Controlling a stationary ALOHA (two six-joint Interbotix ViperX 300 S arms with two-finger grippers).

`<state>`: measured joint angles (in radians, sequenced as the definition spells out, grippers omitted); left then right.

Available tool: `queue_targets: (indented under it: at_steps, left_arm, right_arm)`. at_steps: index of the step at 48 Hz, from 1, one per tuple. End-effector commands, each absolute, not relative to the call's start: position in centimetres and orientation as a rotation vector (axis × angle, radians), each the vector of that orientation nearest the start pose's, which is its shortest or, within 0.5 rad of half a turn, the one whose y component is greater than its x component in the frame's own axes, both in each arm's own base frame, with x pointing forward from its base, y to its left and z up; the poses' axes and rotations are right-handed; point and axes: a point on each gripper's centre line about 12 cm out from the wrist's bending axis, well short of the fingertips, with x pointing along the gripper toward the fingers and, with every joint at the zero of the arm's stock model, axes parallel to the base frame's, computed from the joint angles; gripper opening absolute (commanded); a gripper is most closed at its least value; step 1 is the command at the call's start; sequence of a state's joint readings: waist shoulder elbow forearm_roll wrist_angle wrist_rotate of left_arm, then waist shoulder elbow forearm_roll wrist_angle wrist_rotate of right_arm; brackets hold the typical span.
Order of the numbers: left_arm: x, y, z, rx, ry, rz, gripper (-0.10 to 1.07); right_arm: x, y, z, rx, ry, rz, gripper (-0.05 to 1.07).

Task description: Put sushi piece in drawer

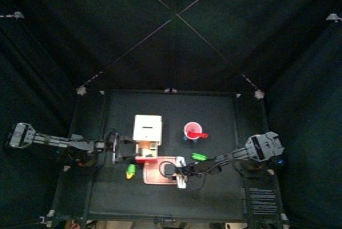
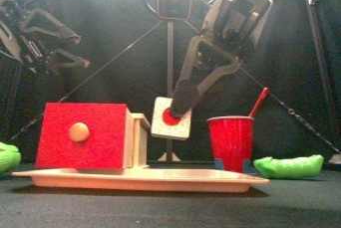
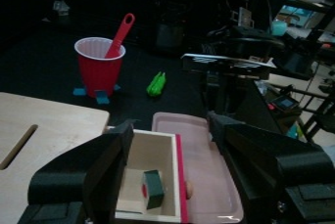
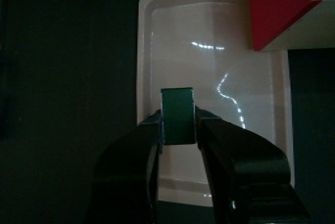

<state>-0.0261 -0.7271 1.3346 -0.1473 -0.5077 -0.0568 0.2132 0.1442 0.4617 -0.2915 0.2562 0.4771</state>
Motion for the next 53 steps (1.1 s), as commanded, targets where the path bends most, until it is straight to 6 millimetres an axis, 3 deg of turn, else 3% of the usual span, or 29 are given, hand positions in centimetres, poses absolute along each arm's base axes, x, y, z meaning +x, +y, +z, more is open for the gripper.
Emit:
queue_targets:
  at_steps: [1,9,31,41,53]
  left_arm:
    - [21.1,0.3,21.3,-0.179,0.078,0.052,0.96]
    - [21.2,0.3,21.3,-0.178,0.077,0.052,0.96]
    - [21.1,0.3,21.2,-0.178,0.08,0.053,0.96]
    - [21.1,0.3,21.2,-0.178,0.08,0.052,0.96]
    - [21.1,0.3,21.3,-0.178,0.078,0.052,0.96]
  right_arm:
    - [42.2,7.8,18.1,0.076,0.78,0.051,0.56]
    - [42.5,6.5,19.3,0.095,0.736,0.032,0.56]
    - [45.1,-0.3,23.7,0.194,0.461,-0.052,0.56]
    - [46.9,-1.2,23.9,0.19,0.429,-0.062,0.58]
    - [49.2,-2.1,21.7,0.189,0.458,-0.079,0.6]
